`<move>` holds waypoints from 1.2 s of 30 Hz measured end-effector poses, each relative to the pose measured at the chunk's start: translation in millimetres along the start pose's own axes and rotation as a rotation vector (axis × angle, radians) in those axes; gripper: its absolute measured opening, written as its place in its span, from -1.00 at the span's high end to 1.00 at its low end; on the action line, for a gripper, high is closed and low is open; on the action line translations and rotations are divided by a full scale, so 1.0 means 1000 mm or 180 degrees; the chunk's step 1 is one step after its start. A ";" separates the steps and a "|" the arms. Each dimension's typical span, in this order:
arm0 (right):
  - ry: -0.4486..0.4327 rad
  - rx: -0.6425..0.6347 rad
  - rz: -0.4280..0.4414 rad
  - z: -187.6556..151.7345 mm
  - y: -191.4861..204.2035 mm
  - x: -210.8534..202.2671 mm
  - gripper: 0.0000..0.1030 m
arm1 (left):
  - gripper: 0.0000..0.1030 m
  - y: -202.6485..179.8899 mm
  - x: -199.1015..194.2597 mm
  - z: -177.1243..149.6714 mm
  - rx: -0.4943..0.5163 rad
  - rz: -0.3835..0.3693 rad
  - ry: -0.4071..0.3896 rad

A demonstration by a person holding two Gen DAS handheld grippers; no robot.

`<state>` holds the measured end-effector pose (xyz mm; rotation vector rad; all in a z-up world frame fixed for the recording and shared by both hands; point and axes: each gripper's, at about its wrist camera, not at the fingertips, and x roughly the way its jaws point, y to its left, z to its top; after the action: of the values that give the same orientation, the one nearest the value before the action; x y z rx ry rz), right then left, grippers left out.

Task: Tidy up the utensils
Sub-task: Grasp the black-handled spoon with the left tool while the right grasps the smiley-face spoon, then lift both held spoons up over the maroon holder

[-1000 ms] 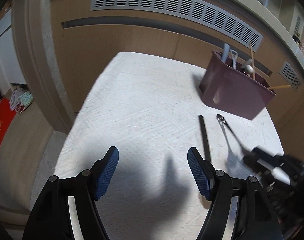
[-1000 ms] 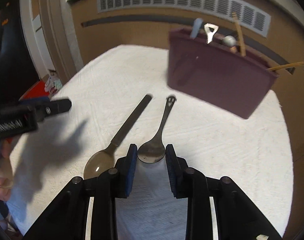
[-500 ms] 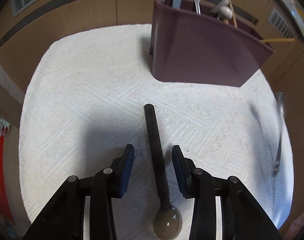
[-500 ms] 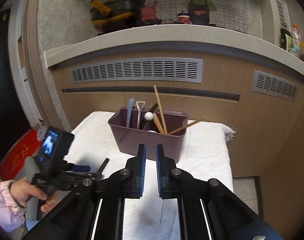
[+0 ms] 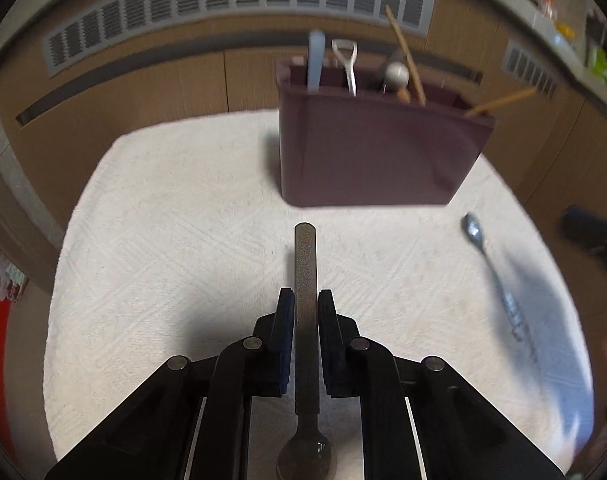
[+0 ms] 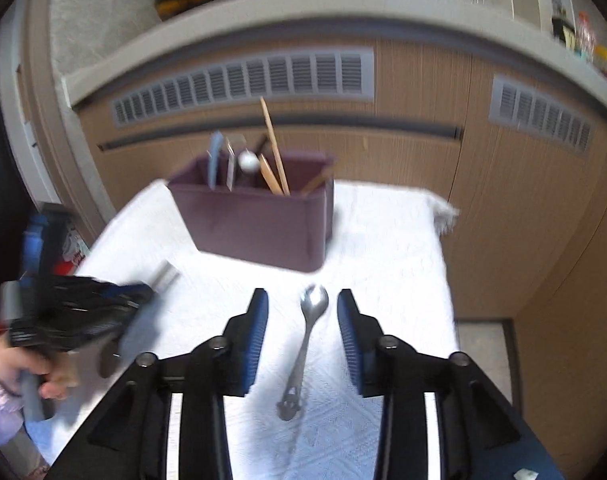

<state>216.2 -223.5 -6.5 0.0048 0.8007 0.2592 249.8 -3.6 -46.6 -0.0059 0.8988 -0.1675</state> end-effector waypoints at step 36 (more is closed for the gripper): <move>-0.0418 0.0099 -0.0053 0.001 0.021 -0.024 0.50 | 0.76 -0.007 -0.077 0.007 -0.0181 -0.0397 -0.0850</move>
<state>195.8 -208.7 13.2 0.0438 0.6738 0.2282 207.2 0.5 18.2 -0.1347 0.6364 -0.2510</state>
